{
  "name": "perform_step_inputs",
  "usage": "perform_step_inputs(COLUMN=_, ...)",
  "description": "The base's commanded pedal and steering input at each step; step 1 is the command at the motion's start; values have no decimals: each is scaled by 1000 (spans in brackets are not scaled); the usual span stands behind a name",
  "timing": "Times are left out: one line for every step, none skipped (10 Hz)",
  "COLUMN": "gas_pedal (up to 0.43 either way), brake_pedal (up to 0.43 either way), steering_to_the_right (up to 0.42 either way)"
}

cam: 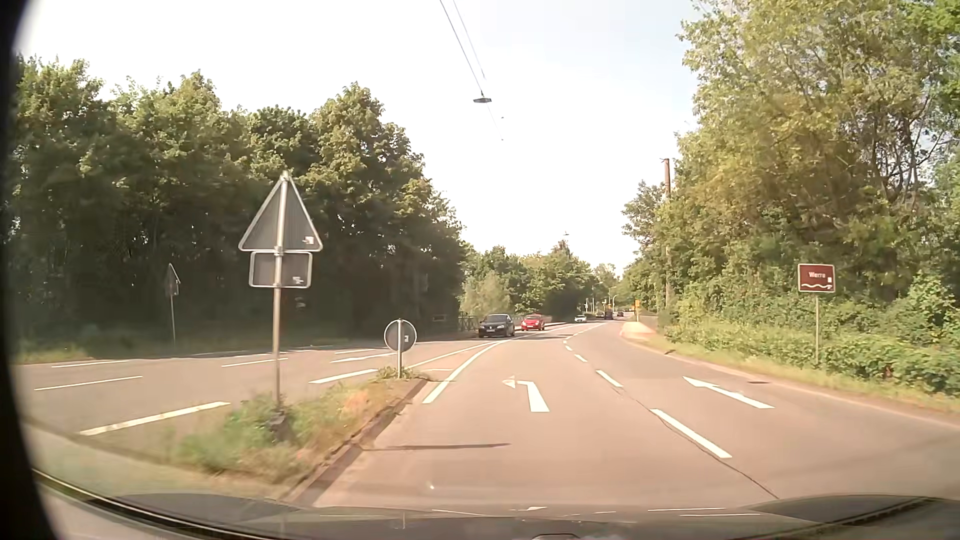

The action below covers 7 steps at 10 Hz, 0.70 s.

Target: Follow the waypoints while adhering to traffic rules and regulations

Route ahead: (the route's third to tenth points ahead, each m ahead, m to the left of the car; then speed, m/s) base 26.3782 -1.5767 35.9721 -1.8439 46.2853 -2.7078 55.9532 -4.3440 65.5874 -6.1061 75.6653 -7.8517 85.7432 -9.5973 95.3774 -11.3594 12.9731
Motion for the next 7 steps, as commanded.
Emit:
perform_step_inputs(gas_pedal=280, brake_pedal=0, steering_to_the_right=1)
perform_step_inputs(gas_pedal=280, brake_pedal=0, steering_to_the_right=2)
perform_step_inputs(gas_pedal=268, brake_pedal=0, steering_to_the_right=3)
perform_step_inputs(gas_pedal=268, brake_pedal=0, steering_to_the_right=5)
perform_step_inputs(gas_pedal=260, brake_pedal=0, steering_to_the_right=7)
perform_step_inputs(gas_pedal=260, brake_pedal=0, steering_to_the_right=8)
perform_step_inputs(gas_pedal=248, brake_pedal=0, steering_to_the_right=11)
